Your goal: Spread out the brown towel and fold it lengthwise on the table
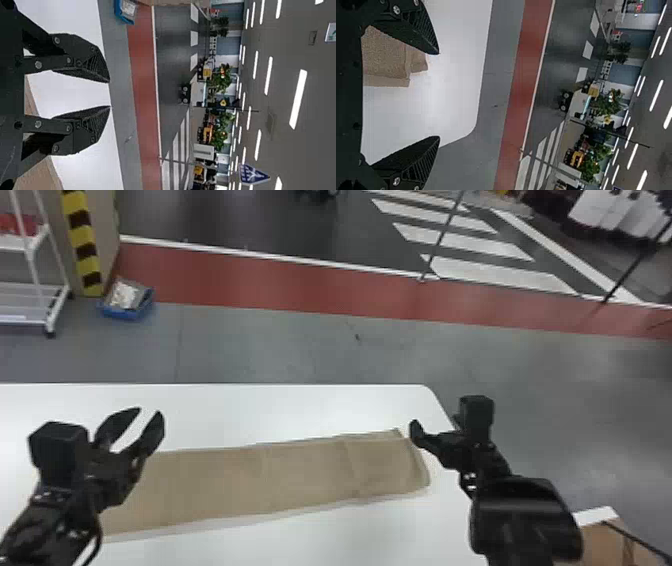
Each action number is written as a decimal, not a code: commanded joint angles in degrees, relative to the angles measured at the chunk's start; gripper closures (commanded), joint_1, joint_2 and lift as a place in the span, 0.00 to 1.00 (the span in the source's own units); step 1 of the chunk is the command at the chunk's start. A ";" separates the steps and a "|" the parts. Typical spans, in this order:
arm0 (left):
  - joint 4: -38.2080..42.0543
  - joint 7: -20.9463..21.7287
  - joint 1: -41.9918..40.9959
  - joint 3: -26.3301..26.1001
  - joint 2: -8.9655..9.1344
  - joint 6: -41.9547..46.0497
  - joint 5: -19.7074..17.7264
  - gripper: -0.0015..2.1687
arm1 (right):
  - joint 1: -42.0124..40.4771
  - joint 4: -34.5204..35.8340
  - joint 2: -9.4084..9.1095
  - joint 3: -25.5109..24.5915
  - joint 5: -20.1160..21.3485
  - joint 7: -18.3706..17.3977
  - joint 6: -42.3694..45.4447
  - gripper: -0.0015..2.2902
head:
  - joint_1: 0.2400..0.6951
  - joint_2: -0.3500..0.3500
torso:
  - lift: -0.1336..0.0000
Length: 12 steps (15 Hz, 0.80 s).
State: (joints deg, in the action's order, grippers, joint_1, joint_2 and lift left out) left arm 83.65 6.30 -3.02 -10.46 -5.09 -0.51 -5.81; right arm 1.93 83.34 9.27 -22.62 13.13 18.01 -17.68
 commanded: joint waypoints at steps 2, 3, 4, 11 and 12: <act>3.09 1.96 -1.55 8.44 -2.38 -8.59 -1.13 0.08 | 0.79 -2.83 2.86 -6.83 -0.82 10.03 4.71 0.06 | 1.00 0.03 | 1.00; 3.62 3.81 -1.55 11.07 -2.90 -13.16 -1.31 0.07 | 0.79 -4.15 4.26 -8.14 -1.17 13.37 5.24 0.06 | 1.00 0.05 | 1.00; 3.80 5.04 -1.55 12.83 -3.61 -15.63 -1.49 0.07 | 0.79 -5.73 5.93 -8.85 -1.08 16.71 5.59 0.06 | 1.00 0.08 | 1.00; 4.85 11.98 0.03 19.34 -7.56 -40.06 -2.19 0.07 | 2.81 -14.52 10.15 -8.32 6.30 27.70 10.16 0.06 | 1.00 0.17 | 1.00; 4.85 12.33 0.83 19.34 -7.56 -42.17 -2.10 0.07 | 3.60 -15.92 10.68 -8.32 7.00 28.66 10.16 0.07 | 1.00 0.18 | 1.00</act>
State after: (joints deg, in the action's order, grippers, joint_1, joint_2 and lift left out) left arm 88.37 18.52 -2.95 8.82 -12.38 -39.33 -7.99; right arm 4.59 69.06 19.40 -31.01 18.74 46.21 -7.52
